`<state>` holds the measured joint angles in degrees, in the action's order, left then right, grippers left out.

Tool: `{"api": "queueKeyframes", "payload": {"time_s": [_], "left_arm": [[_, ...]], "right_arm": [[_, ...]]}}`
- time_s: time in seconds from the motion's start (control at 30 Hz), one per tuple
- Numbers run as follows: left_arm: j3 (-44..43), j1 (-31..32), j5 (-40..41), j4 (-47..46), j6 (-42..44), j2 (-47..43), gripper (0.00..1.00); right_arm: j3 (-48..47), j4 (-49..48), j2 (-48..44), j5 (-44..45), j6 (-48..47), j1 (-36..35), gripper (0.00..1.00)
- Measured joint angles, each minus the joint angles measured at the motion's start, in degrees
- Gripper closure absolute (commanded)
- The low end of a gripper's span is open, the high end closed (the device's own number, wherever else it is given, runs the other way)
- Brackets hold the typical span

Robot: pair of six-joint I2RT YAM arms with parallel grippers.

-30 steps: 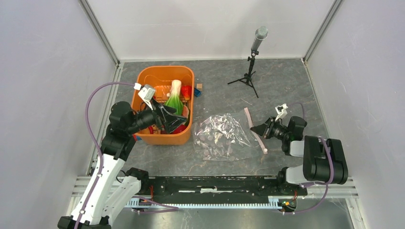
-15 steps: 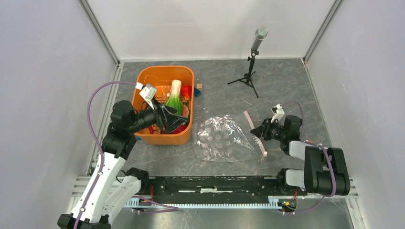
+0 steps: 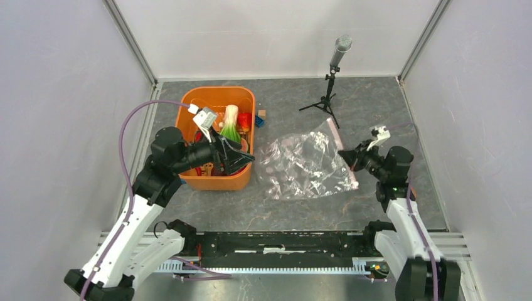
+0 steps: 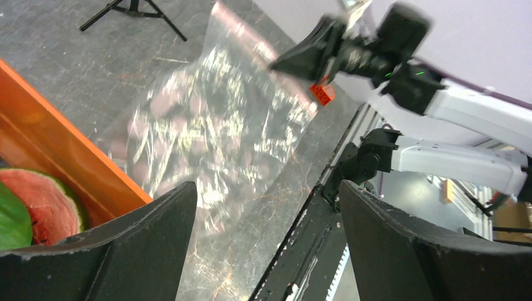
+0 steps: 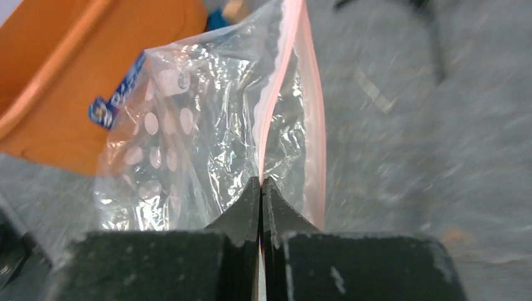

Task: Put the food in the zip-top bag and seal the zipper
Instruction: Pick up the zipper food storage bag at the center of the board, then open the zipper of the food storage bag at the center of the board.

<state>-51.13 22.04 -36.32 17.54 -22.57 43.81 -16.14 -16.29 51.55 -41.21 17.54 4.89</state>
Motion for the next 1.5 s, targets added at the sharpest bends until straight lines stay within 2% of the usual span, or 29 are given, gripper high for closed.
{"api": "queueKeyframes", "payload": {"time_s": [0.13,0.23,0.37,0.5,0.6,0.83,1.0,1.2,1.5], "left_arm": [[-5.4,10.0,7.4,3.2,0.6,2.8,0.11],[-8.1,15.8,12.1,3.4,0.5,4.8,0.12],[-9.1,19.0,15.8,3.3,0.5,7.3,0.12],[-9.1,20.3,18.0,2.9,-0.1,9.5,0.11],[-8.6,21.4,19.5,0.6,-1.4,10.2,0.11],[-8.4,26.6,24.1,-5.4,-4.9,15.6,0.12],[-8.4,30.8,27.8,-8.8,-8.1,21.6,0.17],[-9.1,34.3,32.5,-11.1,-11.7,28.4,0.16],[-11.4,37.0,40.0,-17.1,-15.0,36.6,0.20]], "right_arm": [[-10.1,10.4,-10.8,7.5,-2.4,-0.1,1.00],[-19.6,18.7,-17.2,16.8,-4.8,-0.1,1.00],[-29.0,25.6,-22.6,26.0,-8.2,-0.1,1.00],[-35.1,31.7,-21.7,25.7,-12.3,-0.1,1.00],[-34.3,33.6,-19.3,21.8,-13.2,-0.1,1.00],[-24.6,38.6,-15.6,15.4,-13.5,-1.2,1.00],[-21.4,38.8,-15.2,13.7,-13.3,-4.3,1.00],[-18.4,35.2,-14.9,14.3,-10.9,-11.5,1.00],[-14.7,27.5,-13.3,21.9,-4.6,-23.8,1.00]]}}
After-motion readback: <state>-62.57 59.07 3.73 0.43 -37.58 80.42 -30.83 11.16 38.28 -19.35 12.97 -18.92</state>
